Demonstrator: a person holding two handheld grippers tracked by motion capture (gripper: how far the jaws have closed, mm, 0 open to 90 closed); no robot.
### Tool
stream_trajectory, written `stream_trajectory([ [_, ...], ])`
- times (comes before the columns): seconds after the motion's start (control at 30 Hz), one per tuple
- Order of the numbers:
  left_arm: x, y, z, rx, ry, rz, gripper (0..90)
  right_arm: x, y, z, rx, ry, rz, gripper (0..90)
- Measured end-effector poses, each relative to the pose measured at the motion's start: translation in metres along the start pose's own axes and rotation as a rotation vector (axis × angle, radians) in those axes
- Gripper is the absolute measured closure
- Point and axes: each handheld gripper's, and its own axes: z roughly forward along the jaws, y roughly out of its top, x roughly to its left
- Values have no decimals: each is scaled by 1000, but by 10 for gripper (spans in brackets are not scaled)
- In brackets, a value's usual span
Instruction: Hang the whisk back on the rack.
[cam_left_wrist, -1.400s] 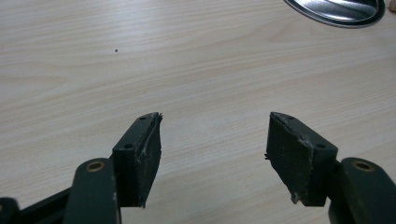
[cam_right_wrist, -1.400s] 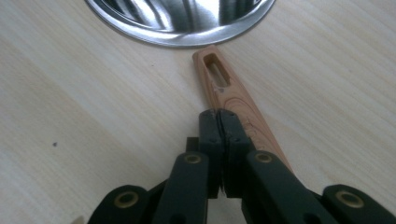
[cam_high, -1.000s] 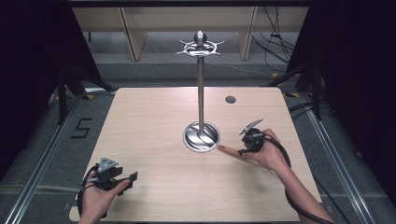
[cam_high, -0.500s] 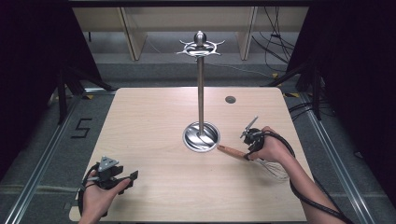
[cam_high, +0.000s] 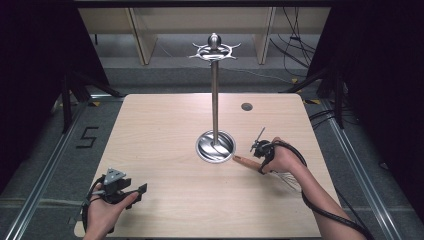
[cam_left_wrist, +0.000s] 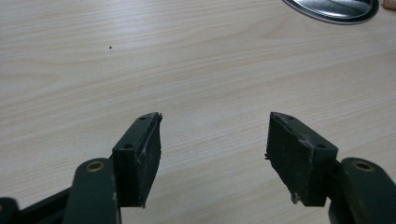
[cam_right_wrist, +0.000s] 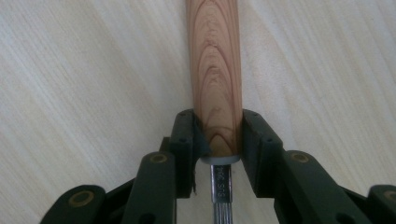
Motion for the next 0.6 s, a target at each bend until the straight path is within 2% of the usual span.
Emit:
stream_trajectory([
  [0.03, 0, 0, 0, 2, 1, 1, 348, 2, 0, 0, 2, -3, 2, 693],
  [0.07, 0, 0, 0, -7, -6, -5, 348, 2, 0, 0, -12, -17, -17, 696],
  [0.13, 1, 0, -1, 0, 2, 1, 348, 3, -2, -1, -21, -20, -3, 697],
  [0.17, 1, -1, -1, -1, 2, -4, 348, 4, -4, -2, -44, -28, 4, 698],
  [0.23, 2, -1, 0, -6, -11, -14, 348, 6, -5, -3, -44, -30, 21, 698],
  [0.3, 2, -1, 0, -5, -14, -13, 348, 7, -8, -6, -70, -40, 17, 698],
  [0.33, 1, -1, -1, -5, -8, -8, 348, 7, -9, -9, -90, -44, 14, 698],
  [0.37, 1, -1, 0, -5, -10, -9, 348, 5, -12, -14, -137, -54, 6, 698],
  [0.4, 1, -1, 0, -5, -8, -14, 348, 5, -12, -14, -137, -54, 6, 698],
  [0.43, 1, 0, -1, -4, -4, -7, 348, 7, -13, -18, -152, -58, 41, 699],
  [0.5, 2, -1, -1, -5, -11, -15, 348, 5, -17, -24, -201, -85, 35, 699],
  [0.53, 1, -1, -1, -4, 2, -15, 348, 7, -19, -28, -240, -91, 55, 699],
  [0.6, 3, -1, 0, -5, -14, -18, 348, 8, -22, -34, -300, -95, 91, 699],
])
